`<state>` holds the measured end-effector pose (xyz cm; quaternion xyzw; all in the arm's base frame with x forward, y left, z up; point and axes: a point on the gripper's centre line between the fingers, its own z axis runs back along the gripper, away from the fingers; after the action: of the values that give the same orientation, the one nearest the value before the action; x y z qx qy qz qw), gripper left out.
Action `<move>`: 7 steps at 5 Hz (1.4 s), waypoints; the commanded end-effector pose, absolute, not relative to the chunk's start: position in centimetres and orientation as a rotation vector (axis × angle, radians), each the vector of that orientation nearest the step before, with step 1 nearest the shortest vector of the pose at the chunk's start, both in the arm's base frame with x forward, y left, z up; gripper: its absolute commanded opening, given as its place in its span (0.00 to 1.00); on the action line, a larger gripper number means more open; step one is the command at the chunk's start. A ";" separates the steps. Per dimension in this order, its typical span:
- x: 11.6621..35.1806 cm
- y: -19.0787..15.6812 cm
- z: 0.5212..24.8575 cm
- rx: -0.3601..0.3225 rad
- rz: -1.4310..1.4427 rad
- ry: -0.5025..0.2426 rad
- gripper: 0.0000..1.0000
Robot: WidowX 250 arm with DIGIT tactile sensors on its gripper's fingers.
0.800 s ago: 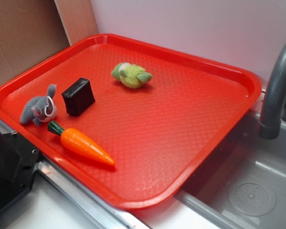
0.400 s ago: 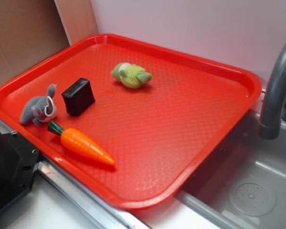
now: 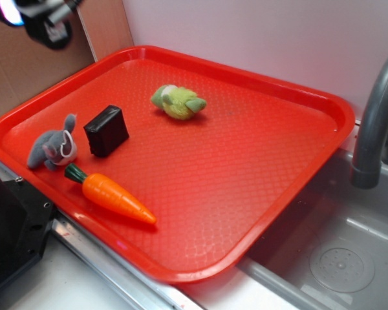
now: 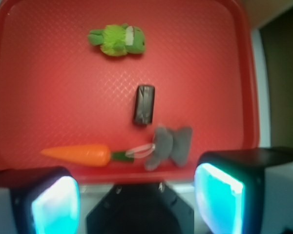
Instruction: Grab the black box.
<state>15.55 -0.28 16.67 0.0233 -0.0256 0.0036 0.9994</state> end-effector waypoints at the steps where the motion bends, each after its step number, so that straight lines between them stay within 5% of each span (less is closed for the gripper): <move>1: 19.0 1.2 9.9 0.023 -0.008 -0.099 1.00; 2: 19.5 0.6 7.1 -0.021 0.029 -0.077 1.00; 4: 19.5 0.3 3.0 0.047 0.025 0.037 1.00; 5: 19.4 0.5 2.4 0.088 0.034 0.072 0.00; 6: 19.5 0.6 5.0 0.073 0.040 0.064 0.00; 7: 21.3 -0.7 10.1 0.048 0.037 -0.058 0.00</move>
<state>20.87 -0.43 9.26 0.0254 -0.0064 0.0265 0.9993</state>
